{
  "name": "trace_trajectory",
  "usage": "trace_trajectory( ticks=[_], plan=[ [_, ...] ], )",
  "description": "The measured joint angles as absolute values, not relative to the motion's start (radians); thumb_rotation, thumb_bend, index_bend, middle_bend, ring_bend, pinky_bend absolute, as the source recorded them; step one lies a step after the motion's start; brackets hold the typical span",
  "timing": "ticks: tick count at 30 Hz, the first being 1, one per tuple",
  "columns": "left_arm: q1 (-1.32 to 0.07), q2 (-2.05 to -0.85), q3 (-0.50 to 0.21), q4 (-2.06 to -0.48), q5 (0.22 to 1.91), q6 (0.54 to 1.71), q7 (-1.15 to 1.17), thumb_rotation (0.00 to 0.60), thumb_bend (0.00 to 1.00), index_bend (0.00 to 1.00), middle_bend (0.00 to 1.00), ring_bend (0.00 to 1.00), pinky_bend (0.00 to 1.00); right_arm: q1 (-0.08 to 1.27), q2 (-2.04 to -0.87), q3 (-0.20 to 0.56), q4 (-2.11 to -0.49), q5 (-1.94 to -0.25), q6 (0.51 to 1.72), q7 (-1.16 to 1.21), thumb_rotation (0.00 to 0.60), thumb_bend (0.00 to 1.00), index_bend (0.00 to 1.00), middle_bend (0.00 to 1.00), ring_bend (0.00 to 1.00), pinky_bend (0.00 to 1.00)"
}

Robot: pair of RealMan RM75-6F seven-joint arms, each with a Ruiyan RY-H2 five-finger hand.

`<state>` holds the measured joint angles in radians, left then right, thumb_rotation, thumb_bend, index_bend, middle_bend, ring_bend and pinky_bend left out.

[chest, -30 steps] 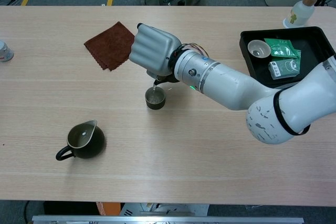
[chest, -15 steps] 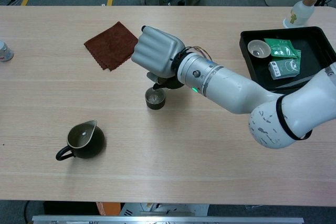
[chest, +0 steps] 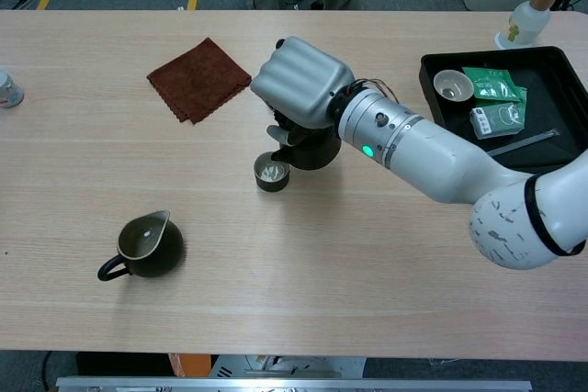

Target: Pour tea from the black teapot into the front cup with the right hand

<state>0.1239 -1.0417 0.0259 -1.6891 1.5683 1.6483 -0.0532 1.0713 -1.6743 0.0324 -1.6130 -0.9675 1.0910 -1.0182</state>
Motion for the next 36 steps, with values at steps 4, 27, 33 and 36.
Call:
trace_trajectory(
  ticks=[4, 27, 33, 36],
  plan=[
    [0.118, -1.042, 0.027, -1.694, 1.571, 1.638, -0.047, 0.600, 0.39, 0.22, 0.23, 0.18, 0.15, 1.031, -1.607, 0.039, -1.654, -0.981, 1.089, -0.926, 0.398, 0.32, 0.93, 0.88, 0.77, 0.30],
    [0.097, -1.051, 0.032, -1.706, 1.573, 1.605, -0.026, 0.600, 0.39, 0.22, 0.23, 0.18, 0.15, 0.889, -1.535, 0.015, -1.557, -1.011, 1.006, -0.682, 0.399, 0.32, 0.89, 0.82, 0.71, 0.30],
    [0.092, -1.056, 0.033, -1.703, 1.572, 1.596, -0.027, 0.600, 0.39, 0.22, 0.23, 0.18, 0.15, 0.877, -1.561, 0.016, -1.514, -1.015, 0.991, -0.675, 0.399, 0.32, 0.89, 0.81, 0.70, 0.28],
    [0.091, -1.058, 0.033, -1.702, 1.571, 1.595, -0.028, 0.600, 0.39, 0.22, 0.23, 0.18, 0.15, 0.871, -1.576, 0.014, -1.493, -1.018, 0.982, -0.678, 0.399, 0.32, 0.88, 0.81, 0.69, 0.28]
  ],
)
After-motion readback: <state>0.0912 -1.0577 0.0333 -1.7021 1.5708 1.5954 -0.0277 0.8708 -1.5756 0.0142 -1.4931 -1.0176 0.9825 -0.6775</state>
